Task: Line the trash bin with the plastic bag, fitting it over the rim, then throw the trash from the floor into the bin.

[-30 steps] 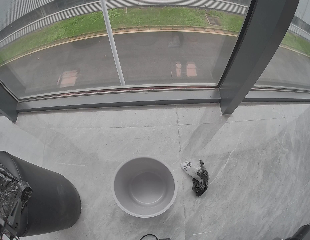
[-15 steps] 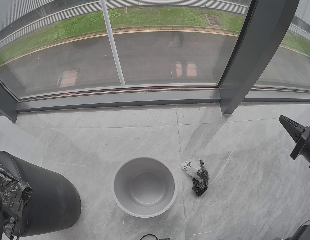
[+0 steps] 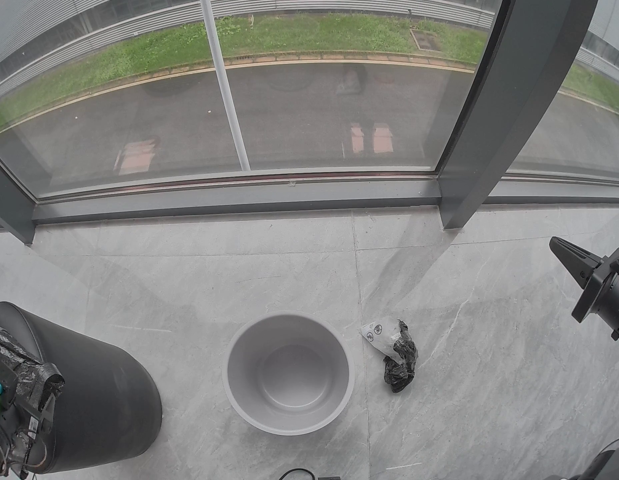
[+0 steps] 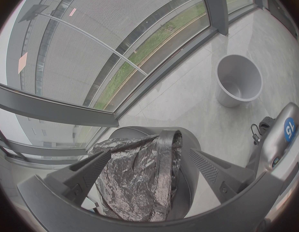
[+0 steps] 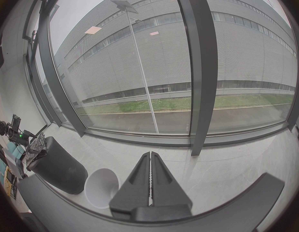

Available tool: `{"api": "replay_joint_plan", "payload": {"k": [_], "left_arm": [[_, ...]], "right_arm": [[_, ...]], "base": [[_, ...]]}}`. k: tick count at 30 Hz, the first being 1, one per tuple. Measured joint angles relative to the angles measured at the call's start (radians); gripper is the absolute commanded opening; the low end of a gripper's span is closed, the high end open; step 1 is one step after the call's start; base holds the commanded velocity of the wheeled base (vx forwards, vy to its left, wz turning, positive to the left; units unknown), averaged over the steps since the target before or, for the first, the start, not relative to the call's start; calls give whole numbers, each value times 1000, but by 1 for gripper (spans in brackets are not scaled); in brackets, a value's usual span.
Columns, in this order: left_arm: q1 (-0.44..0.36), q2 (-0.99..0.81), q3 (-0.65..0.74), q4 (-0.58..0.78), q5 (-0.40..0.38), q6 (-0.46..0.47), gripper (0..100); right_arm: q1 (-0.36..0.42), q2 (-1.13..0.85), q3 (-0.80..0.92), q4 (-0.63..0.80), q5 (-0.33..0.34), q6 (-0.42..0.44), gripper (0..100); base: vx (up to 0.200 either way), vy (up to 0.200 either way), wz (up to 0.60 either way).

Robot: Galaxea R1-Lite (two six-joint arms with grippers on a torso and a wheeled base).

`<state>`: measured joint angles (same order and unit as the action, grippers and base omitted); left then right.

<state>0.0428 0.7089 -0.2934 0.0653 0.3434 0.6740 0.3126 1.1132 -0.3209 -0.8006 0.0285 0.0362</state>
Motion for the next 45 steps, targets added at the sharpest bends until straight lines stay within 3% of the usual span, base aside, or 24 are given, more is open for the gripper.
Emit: {"api": "replay_joint_plan", "payload": {"k": [9, 32, 43, 44, 45], "left_arm": [[66, 187, -2, -143, -1, -8, 100], [176, 344, -5, -243, 31, 27, 100], [187, 388, -4, -252, 29, 11, 100], [187, 393, -5, -252, 28, 2, 0], [187, 396, -5, -252, 26, -6, 0]], "right_arm": [[0, 3, -2, 0, 0, 18, 0], [0, 4, 0, 0, 0, 19, 0], [0, 4, 0, 0, 0, 20, 0], [0, 4, 0, 0, 1, 20, 0], [0, 3, 0, 0, 1, 21, 0]], "base": [[0, 0, 0], [0, 0, 0], [0, 0, 0], [0, 0, 0], [0, 0, 0]]}}
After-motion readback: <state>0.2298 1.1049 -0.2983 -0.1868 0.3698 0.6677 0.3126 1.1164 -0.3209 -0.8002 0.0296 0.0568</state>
